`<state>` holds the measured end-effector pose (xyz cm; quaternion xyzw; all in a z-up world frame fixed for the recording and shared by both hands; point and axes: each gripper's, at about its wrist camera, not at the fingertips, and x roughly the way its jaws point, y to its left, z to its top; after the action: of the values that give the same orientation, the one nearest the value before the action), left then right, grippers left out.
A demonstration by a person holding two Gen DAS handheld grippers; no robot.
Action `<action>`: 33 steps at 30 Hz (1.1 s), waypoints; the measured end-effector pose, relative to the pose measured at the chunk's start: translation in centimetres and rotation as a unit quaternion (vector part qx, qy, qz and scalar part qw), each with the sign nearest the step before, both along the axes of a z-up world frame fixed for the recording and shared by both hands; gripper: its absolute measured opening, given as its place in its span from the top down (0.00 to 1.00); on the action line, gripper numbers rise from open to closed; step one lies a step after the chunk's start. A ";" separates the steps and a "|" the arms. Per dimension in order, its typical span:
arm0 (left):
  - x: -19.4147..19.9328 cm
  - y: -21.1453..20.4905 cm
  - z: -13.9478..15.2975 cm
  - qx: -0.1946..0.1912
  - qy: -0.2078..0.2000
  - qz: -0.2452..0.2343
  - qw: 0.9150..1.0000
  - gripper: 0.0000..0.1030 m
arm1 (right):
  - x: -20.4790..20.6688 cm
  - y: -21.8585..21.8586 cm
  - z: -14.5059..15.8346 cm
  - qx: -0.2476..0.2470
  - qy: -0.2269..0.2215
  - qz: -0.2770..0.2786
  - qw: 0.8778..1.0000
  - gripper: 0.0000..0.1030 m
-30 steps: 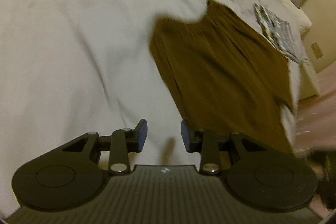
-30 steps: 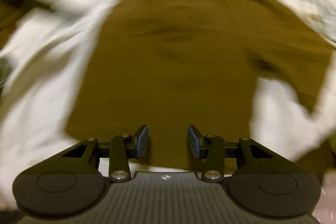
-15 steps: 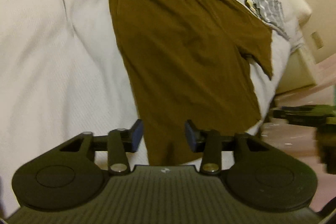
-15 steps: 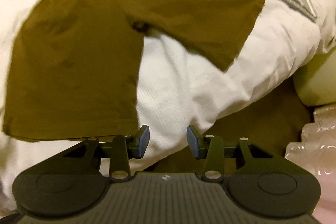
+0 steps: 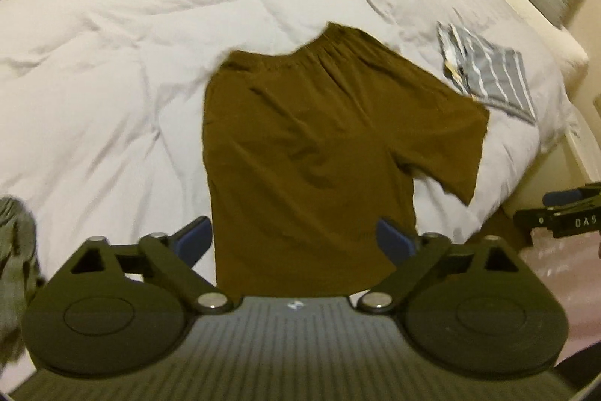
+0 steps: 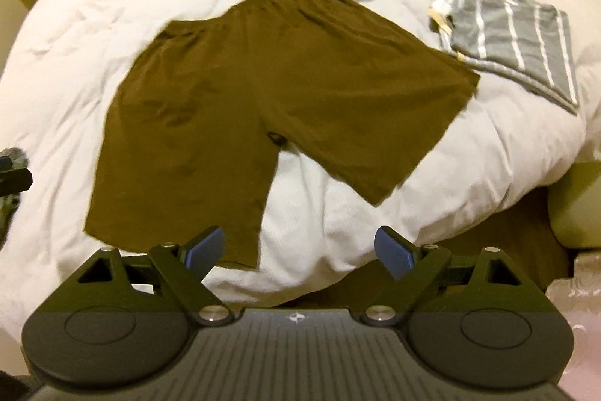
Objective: Fold clothes
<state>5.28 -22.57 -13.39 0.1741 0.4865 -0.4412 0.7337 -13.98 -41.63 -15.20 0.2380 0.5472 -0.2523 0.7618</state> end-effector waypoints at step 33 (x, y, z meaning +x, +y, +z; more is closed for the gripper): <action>-0.2 6.7 6.0 -0.042 -0.045 -0.063 0.996 0.02 | 0.6 7.7 9.4 -0.064 -0.032 -0.072 0.995 0.14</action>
<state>5.11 -15.83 -7.35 0.1929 0.4217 -0.4985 0.7324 -13.38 -33.90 -5.81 0.2359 0.4871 -0.3333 0.7720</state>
